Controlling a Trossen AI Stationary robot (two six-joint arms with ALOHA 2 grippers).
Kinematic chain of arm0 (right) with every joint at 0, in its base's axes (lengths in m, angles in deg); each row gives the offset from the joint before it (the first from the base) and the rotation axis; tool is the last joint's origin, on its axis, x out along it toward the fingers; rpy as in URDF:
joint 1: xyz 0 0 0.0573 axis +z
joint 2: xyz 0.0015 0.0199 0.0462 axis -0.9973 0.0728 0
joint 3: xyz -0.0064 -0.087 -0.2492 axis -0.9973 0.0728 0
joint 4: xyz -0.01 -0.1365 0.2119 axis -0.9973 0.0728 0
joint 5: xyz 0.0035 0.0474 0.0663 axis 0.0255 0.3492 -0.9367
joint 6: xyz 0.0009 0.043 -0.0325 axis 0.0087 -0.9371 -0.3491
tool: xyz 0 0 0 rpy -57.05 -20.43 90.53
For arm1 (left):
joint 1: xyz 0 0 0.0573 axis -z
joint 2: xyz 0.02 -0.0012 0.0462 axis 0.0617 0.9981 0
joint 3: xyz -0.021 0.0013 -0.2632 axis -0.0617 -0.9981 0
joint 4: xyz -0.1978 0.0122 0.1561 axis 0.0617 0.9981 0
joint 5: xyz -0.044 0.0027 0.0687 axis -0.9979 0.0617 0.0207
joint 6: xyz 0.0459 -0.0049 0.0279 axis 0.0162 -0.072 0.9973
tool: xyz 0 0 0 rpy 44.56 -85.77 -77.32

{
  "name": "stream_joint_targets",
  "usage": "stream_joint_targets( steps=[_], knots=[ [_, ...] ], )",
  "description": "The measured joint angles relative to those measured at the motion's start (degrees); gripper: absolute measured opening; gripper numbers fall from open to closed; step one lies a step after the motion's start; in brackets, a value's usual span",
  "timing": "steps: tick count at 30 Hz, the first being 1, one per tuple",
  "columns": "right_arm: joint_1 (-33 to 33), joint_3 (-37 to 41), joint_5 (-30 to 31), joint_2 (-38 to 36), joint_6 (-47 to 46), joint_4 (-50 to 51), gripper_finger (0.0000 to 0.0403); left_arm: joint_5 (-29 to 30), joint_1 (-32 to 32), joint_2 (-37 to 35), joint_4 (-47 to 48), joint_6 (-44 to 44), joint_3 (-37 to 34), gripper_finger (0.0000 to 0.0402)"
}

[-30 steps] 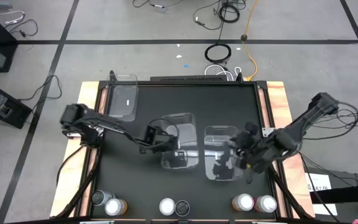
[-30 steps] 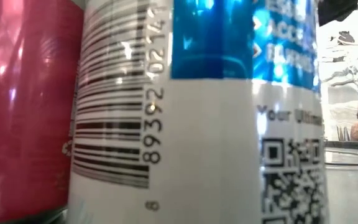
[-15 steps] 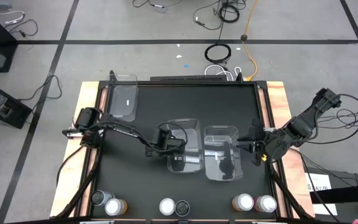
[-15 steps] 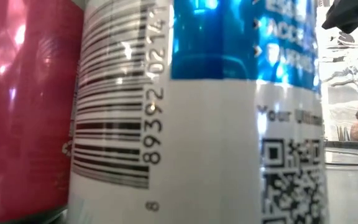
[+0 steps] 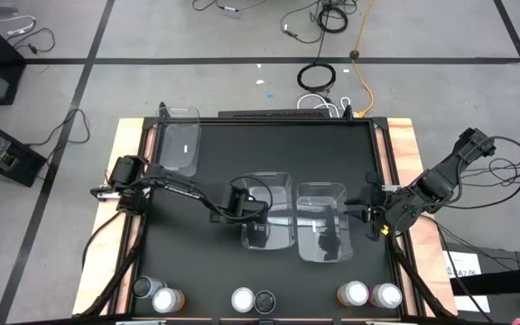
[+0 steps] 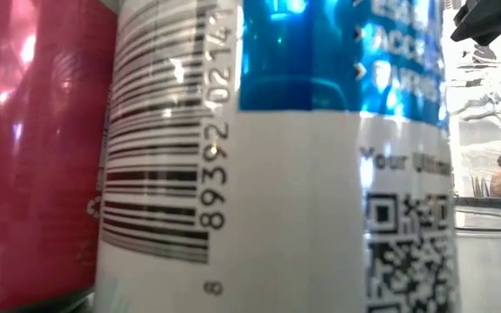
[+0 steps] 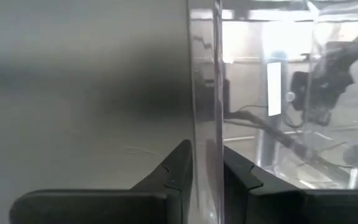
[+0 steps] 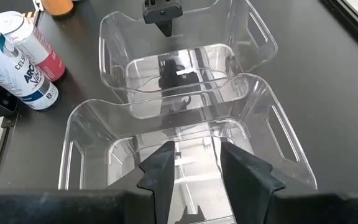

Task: Sort soda cans
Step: Move the top left transparent bin to the middle left of the table

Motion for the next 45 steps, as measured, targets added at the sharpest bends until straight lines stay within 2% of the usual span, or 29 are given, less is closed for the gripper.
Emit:
stream_joint_targets(
  steps=[11,22,27,33,37,41,45],
  knots=[
    [0.0,0.0,0.0,0.0,0.0,0.0,0.0123,0.2,0.0,0.0,0.2,0.1,0.0,0.0105],
    [0.0,0.0,-1.3,0.0,-0.9,-0.5,0.0123,0.4,0.0,-4.1,0.1,2.7,0.0,0.0107],
    [0.0,0.0,-1.4,0.0,-0.9,-1.4,0.0123,1.9,0.0,-7.6,1.2,4.8,0.0,0.0107],
    [-0.1,0.0,-0.2,0.0,-0.9,-2.0,0.0123,8.1,0.0,-13.6,1.9,13.6,0.0,0.0107],
    [-0.7,0.0,3.6,0.1,-1.1,-3.8,0.0123,12.6,-1.3,-18.8,6.4,16.4,0.0,0.0107],
    [-2.3,0.0,6.4,0.6,-1.2,-8.1,0.0123,15.7,-4.0,-24.0,16.8,19.5,0.0,0.0107],
    [-5.0,0.0,6.6,2.2,-1.5,-12.1,0.0123,19.4,-8.9,-29.4,28.6,22.5,0.0,0.0107]
  ],
)
